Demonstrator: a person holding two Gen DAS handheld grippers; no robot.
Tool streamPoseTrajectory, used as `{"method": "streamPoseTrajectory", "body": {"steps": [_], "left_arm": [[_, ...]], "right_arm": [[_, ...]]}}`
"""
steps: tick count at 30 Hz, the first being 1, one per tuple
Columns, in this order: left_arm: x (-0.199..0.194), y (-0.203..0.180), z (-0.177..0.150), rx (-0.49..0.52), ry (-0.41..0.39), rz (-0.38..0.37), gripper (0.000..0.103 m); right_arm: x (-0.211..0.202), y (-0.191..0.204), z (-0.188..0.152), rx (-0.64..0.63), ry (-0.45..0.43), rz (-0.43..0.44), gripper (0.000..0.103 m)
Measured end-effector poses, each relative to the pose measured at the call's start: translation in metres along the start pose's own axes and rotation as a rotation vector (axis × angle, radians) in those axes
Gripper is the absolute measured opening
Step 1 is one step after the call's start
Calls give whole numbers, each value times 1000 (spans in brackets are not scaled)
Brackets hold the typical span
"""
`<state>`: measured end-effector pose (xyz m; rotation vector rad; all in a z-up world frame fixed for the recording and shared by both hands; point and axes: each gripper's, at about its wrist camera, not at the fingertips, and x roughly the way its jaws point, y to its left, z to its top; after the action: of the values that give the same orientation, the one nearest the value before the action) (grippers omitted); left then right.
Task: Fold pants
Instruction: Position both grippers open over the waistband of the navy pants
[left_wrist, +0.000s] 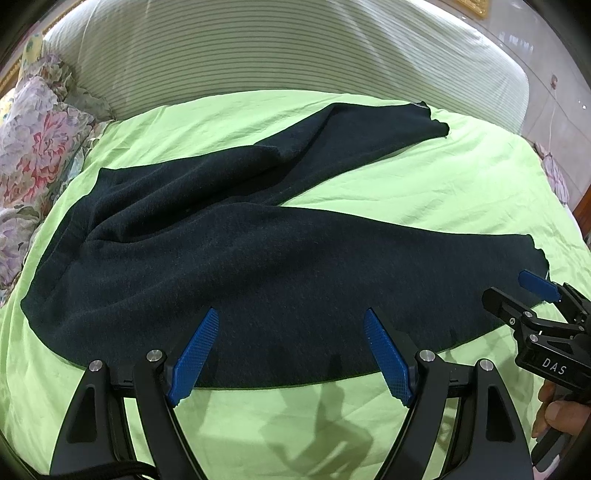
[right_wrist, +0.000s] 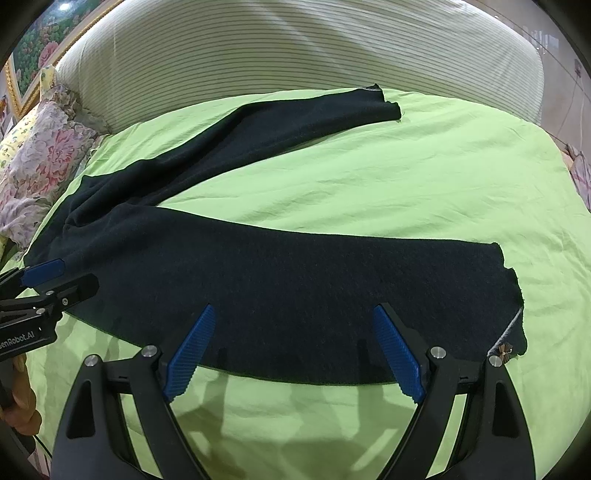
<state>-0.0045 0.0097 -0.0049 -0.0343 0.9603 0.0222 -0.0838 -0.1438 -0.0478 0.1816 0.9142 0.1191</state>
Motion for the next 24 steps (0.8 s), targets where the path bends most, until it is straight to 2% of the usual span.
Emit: {"method": "streamPoseTrajectory", "body": {"steps": [24], "left_arm": [[3,0,1,-10,10,-2,82]], "right_arm": [[5,-3,2,8,7,-1,87]]}}
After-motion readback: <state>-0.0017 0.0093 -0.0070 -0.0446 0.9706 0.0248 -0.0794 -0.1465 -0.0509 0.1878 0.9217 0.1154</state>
